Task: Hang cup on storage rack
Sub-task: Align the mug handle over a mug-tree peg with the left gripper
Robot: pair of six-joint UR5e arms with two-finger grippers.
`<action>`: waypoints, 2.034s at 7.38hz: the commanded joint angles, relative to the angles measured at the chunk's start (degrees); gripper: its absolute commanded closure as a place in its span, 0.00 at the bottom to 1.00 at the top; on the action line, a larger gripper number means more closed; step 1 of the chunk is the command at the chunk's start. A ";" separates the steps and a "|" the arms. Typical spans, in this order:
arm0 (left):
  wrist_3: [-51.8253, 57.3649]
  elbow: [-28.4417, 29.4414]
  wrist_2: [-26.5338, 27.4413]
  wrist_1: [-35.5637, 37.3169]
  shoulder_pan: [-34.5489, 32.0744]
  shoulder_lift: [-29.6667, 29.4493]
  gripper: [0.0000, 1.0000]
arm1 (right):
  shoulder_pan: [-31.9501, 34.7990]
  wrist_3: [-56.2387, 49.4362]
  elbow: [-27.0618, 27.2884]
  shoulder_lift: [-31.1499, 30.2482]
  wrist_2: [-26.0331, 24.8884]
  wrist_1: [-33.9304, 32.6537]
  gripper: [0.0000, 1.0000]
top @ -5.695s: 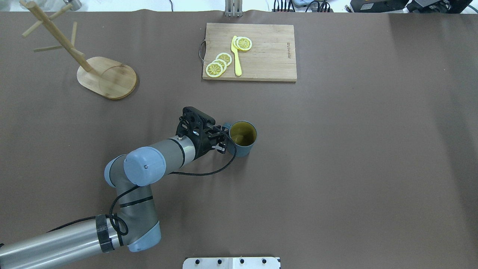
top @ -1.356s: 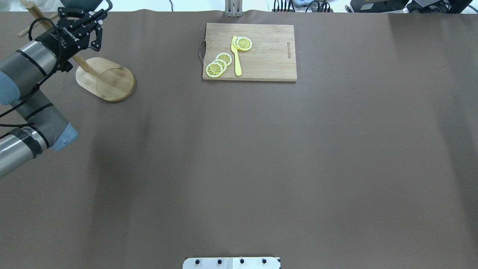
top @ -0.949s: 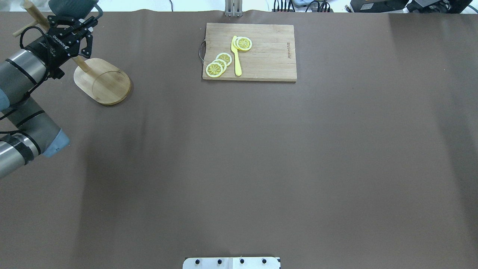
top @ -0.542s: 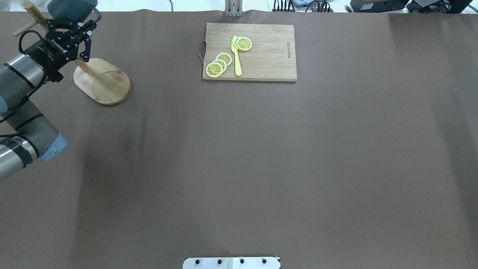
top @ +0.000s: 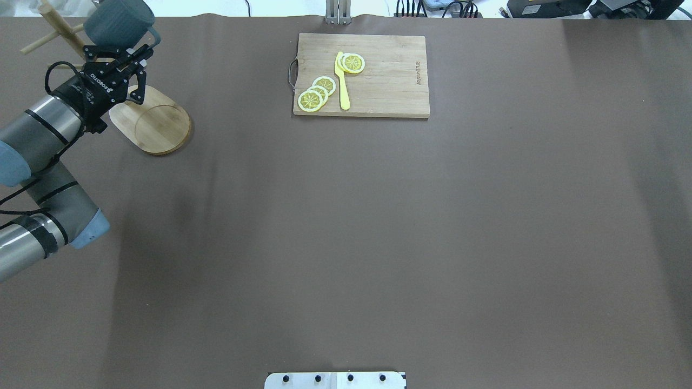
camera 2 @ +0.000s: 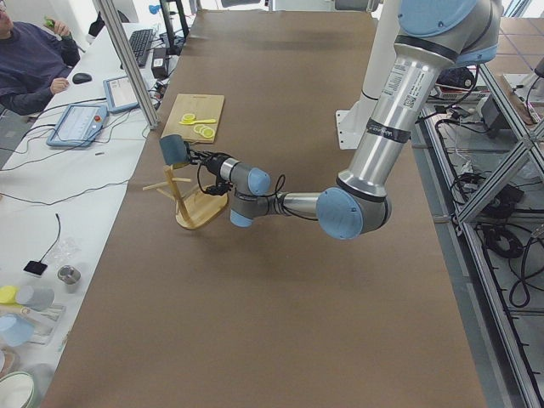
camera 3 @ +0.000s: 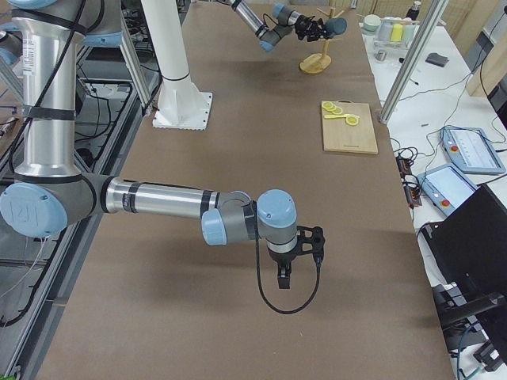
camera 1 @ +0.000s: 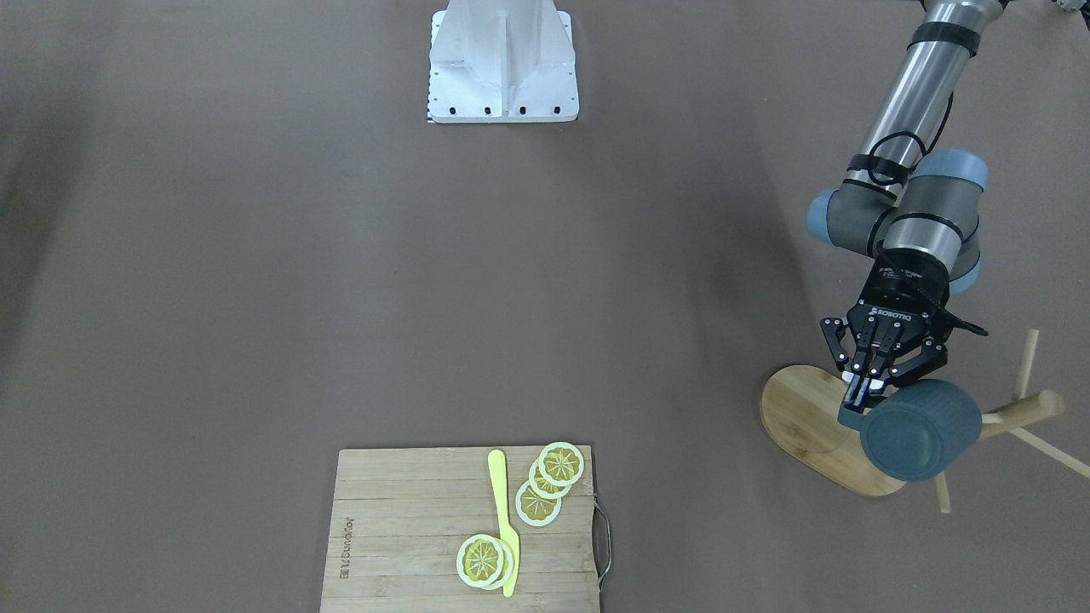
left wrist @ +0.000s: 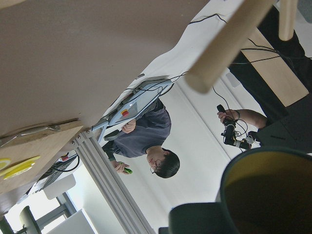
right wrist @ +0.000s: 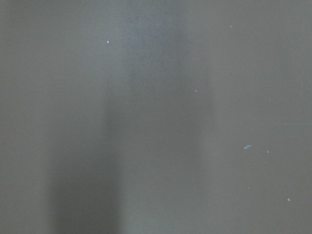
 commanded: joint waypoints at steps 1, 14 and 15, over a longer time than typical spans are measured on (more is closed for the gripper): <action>-0.19 -0.15 0.13 -1.80 0.45 1.05 1.00 | 0.00 0.00 0.00 0.00 0.02 0.00 0.00; -1.86 -0.06 -0.14 -3.13 0.10 2.55 1.00 | -0.09 0.26 0.00 0.00 -0.06 0.61 0.00; -1.86 0.11 -0.22 -3.13 0.10 2.55 1.00 | 0.00 0.35 0.00 0.00 -0.06 0.70 0.00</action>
